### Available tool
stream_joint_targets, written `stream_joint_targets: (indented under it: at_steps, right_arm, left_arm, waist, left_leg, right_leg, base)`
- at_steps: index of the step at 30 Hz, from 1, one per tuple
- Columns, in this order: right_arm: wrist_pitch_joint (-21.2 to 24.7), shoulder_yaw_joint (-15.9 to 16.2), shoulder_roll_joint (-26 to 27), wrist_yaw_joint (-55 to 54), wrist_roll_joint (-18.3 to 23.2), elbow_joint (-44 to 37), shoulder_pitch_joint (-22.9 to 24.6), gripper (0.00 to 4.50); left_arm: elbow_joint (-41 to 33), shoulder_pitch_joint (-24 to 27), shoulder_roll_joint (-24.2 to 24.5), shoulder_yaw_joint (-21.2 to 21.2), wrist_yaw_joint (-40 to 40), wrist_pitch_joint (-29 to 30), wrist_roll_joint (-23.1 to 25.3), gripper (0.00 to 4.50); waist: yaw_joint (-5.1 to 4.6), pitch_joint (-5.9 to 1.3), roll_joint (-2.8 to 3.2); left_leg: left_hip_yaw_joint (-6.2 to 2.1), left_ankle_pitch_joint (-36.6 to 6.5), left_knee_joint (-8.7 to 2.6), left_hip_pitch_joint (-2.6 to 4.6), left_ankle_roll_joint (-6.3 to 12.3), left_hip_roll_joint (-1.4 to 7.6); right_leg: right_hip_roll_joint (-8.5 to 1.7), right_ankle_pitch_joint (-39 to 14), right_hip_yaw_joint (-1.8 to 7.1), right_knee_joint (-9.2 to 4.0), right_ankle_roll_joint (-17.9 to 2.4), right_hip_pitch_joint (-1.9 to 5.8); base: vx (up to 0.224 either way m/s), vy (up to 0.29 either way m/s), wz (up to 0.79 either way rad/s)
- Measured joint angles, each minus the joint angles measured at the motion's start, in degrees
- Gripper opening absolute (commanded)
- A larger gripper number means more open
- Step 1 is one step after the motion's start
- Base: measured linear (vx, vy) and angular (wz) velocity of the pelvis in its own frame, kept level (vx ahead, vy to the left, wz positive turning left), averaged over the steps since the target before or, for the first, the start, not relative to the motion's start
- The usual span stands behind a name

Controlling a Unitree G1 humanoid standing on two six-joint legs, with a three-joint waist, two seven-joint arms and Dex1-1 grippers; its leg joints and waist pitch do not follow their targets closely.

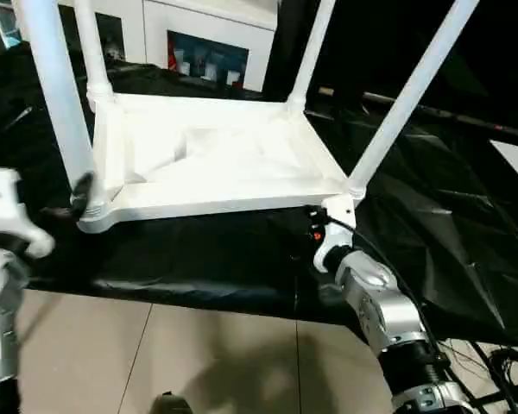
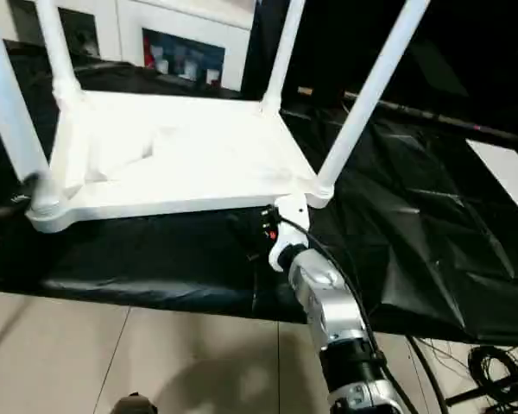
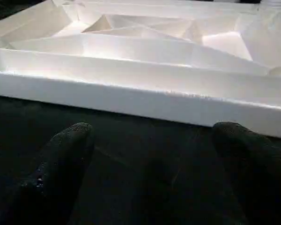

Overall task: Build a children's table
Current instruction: Rotate table base

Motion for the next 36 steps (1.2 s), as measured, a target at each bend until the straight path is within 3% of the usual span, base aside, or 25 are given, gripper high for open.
stream_joint_targets:
  at_steps: [8, 12, 16, 21, 24, 28, 32, 36]
  right_arm:
    - [-1.67, -0.02, -0.34, -0.25, -0.84, 2.88, -1.57, 4.41]
    - [-0.89, -0.06, -2.21, -2.02, -2.68, 7.49, -3.67, 4.41]
    - [0.33, 0.00, -3.73, -2.37, -3.37, 12.46, -5.83, 4.41]
    - [1.06, -0.16, -6.01, -3.26, -5.21, 19.78, -10.12, 4.41]
    - [0.22, -0.71, -5.74, -3.11, -5.14, 26.31, -13.64, 4.41]
    - [-2.00, -0.70, -4.48, -1.66, -5.33, 31.46, -17.90, 4.41]
    - [-3.59, -0.77, -4.66, -0.54, -5.43, 33.88, -19.28, 4.41]
    - [-5.48, -1.15, -4.75, -0.12, -6.97, 39.59, -22.58, 4.41]
  left_arm:
    - [6.30, -5.65, 1.04, -2.24, -3.68, -1.85, -0.16, 4.50]
    - [-1.44, -2.48, 1.86, -6.87, -13.42, 4.73, -7.49, 4.50]
    - [-10.81, 1.03, 4.19, -13.36, -21.52, 12.51, -15.44, 4.50]
    - [-14.73, -0.23, 4.00, -17.05, -25.08, 15.15, -18.83, 4.50]
    - [-14.74, -3.58, 0.84, -19.16, -24.87, 15.75, -19.09, 4.50]
    - [-14.51, -7.20, -2.63, -23.75, -24.94, 15.91, -19.35, 4.50]
    - [-13.13, -9.89, -4.95, -27.02, -24.98, 15.79, -19.14, 4.50]
    - [-6.38, -13.91, -9.30, -29.93, -25.47, 12.12, -14.80, 4.50]
  waist:
    - [0.34, 0.00, 0.13]
    - [1.44, 0.01, 0.25]
    - [1.42, 0.00, 0.50]
    - [0.25, -0.26, 1.09]
    - [-0.56, -0.31, 1.40]
    - [-1.39, -0.52, 1.85]
    - [-2.25, -0.59, 1.91]
    - [-2.90, -0.43, 2.70]
  left_leg:
    - [0.05, 0.27, -0.04, -0.23, 0.00, -0.05]
    - [0.25, 0.27, 0.04, -0.33, 0.00, -0.06]
    - [0.51, 0.27, 0.04, -0.33, 0.00, -0.04]
    - [0.90, 0.27, -0.13, -0.01, -0.01, -0.02]
    - [0.96, 0.31, -0.10, 0.00, -0.08, -0.02]
    - [1.10, 0.94, -0.03, -0.46, 0.20, -0.04]
    - [1.18, 0.98, 0.09, -0.95, 0.39, -0.07]
    - [1.18, 0.97, 0.22, -0.96, 0.41, -0.04]
  right_leg:
    - [0.00, 0.19, -0.04, 0.00, 0.18, -0.08]
    - [-0.13, 0.21, 0.02, -0.05, 0.16, -0.14]
    - [-0.11, 0.22, 0.14, 0.02, 0.17, -0.23]
    - [-0.06, 0.32, 0.57, 0.11, 0.16, -0.30]
    - [-0.02, 0.38, 0.75, 0.14, 0.16, -0.39]
    - [0.01, 0.55, 0.93, 0.13, 0.40, -0.85]
    - [0.04, 0.87, 1.10, 0.09, 0.82, -1.33]
    - [0.04, 0.85, 1.14, 0.08, 0.54, -1.31]
  base:
    - [0.000, 0.000, 0.00]
    - [0.000, 0.000, 0.00]
    - [0.000, 0.000, 0.00]
    - [0.000, 0.000, 0.00]
    - [0.000, 0.000, 0.00]
    - [0.000, 0.000, 0.00]
    - [0.000, 0.000, 0.00]
    - [0.000, 0.000, 0.00]
